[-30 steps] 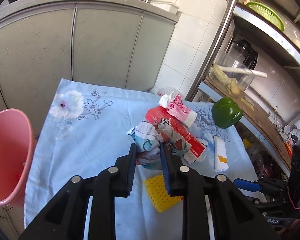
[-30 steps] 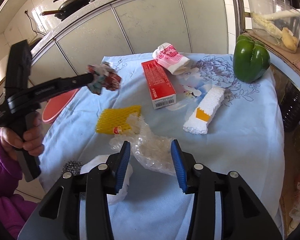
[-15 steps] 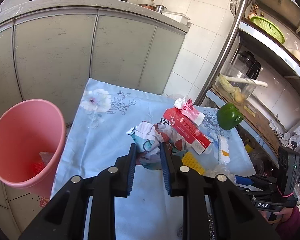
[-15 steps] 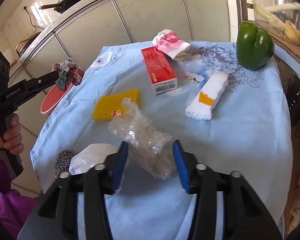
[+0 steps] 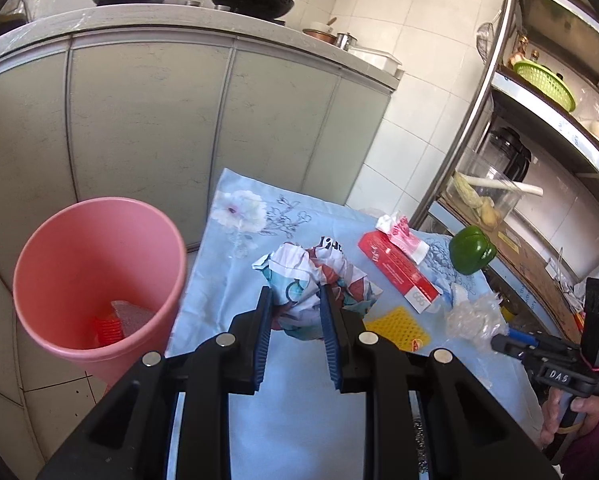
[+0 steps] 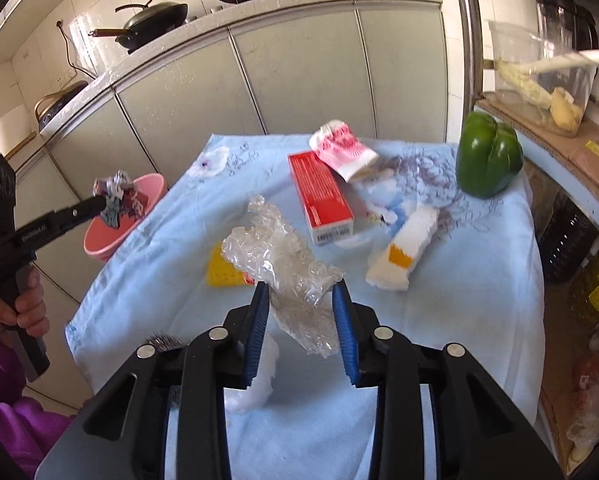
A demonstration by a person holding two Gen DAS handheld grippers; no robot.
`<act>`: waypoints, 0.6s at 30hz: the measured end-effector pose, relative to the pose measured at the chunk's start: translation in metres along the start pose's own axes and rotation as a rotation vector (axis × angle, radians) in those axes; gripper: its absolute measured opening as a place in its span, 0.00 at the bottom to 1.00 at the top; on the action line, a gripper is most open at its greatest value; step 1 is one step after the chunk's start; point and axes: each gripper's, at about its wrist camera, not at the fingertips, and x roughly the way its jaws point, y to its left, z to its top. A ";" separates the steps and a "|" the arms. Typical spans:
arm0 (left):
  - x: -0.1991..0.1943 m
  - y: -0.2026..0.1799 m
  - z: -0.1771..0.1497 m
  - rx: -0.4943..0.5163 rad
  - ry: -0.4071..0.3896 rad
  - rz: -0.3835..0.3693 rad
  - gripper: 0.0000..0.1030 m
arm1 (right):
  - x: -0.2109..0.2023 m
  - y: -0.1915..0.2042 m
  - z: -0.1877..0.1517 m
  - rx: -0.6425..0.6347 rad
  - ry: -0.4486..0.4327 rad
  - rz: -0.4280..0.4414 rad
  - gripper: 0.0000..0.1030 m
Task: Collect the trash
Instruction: 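Carry the paper and bubble plastic over the bin and open both grippers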
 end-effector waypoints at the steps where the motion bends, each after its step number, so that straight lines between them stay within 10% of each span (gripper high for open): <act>1: -0.003 0.005 0.000 -0.009 -0.006 0.007 0.22 | 0.000 0.005 0.006 -0.004 -0.007 0.009 0.32; 18: -0.049 0.095 0.002 -0.091 -0.124 0.263 0.22 | 0.073 0.155 0.093 -0.132 0.046 0.248 0.32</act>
